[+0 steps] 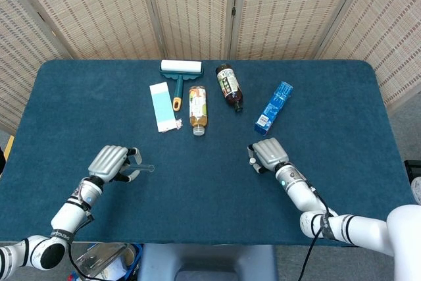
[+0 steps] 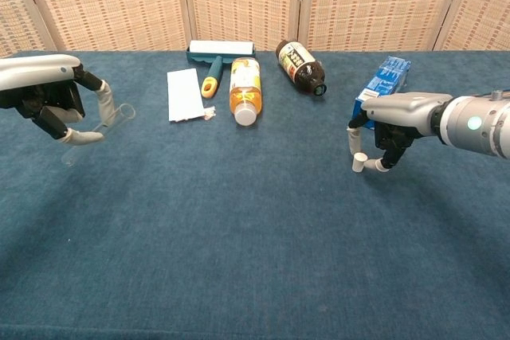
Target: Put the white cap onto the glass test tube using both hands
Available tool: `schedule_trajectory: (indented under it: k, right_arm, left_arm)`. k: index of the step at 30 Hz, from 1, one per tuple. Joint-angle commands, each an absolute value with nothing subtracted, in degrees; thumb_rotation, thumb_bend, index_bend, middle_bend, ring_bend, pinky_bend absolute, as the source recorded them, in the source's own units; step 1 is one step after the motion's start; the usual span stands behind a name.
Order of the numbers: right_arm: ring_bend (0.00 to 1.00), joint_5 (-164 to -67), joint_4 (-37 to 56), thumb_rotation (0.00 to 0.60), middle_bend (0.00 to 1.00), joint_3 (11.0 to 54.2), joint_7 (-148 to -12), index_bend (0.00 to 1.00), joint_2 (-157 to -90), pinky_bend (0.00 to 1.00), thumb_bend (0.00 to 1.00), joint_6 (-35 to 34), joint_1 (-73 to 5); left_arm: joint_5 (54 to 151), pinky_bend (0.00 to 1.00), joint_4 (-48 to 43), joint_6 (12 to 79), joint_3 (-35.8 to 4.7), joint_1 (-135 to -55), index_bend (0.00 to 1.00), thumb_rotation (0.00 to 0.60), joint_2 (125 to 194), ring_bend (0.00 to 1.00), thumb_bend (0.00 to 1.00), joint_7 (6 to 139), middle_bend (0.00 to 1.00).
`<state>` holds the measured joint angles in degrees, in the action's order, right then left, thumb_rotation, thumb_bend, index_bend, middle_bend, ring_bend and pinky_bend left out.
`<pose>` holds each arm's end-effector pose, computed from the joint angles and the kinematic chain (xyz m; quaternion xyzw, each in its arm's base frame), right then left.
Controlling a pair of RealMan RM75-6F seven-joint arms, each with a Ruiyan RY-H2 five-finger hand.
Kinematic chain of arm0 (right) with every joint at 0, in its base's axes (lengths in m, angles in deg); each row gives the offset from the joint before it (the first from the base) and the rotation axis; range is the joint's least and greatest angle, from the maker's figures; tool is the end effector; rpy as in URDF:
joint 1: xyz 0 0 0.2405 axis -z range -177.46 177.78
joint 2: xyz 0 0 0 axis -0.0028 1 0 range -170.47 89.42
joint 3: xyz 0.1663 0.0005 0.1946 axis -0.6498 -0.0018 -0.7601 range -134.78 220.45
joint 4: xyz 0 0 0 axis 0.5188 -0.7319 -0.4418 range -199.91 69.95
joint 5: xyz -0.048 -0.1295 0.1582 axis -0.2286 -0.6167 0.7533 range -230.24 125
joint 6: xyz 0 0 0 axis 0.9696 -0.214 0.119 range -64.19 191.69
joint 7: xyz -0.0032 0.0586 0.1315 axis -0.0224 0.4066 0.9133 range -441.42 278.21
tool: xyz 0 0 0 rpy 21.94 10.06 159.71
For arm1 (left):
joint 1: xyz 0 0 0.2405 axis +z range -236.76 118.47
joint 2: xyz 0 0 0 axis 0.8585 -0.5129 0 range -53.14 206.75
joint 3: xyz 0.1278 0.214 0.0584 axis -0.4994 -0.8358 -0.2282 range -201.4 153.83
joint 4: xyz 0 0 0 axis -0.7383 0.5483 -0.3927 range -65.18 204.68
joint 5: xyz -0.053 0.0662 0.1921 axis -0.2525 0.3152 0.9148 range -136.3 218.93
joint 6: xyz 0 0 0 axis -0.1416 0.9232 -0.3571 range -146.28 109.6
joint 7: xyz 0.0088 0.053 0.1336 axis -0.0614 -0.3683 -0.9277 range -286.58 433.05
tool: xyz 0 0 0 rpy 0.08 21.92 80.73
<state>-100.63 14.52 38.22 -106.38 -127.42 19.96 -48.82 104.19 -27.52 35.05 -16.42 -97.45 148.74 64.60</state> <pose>-0.1848 -0.3613 -0.0282 0.7787 -0.4104 0.2310 0.4146 -0.1842 0.3246 0.0540 -0.7115 -0.4544 -0.3565 0.4003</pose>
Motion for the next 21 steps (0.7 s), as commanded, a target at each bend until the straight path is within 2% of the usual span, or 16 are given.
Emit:
schedule_trajectory:
  k: [1,15,21]
  right_arm:
    - [1.0,-100.4,14.4,0.6,1.0,38.3,-106.6,0.44,-127.5,1.0,0.35,20.1,-49.0]
    - [1.0,-100.3,14.1,0.6,1.0,38.3,-106.5,0.52,-127.8,1.0,0.42,20.0,-49.2]
    - [1.0,-103.3,18.9,0.6,1.0,36.0,-103.3,0.57,-124.0,1.0,0.45,17.3,-48.3]
  left_arm:
    - [104.2,1.0,-27.4,35.0,-16.4,-97.4,0.72,0.6,148.8,1.0,0.41,64.7,1.0]
    - [104.4,1.0,-26.5,35.0,-16.3,-97.3,0.72,0.6,149.1,1.0,0.41,65.4,1.0]
    - [103.5,1.0,-26.4,34.4,-15.2,-98.0,0.72,0.6,148.9,1.0,0.41,65.8,1.0]
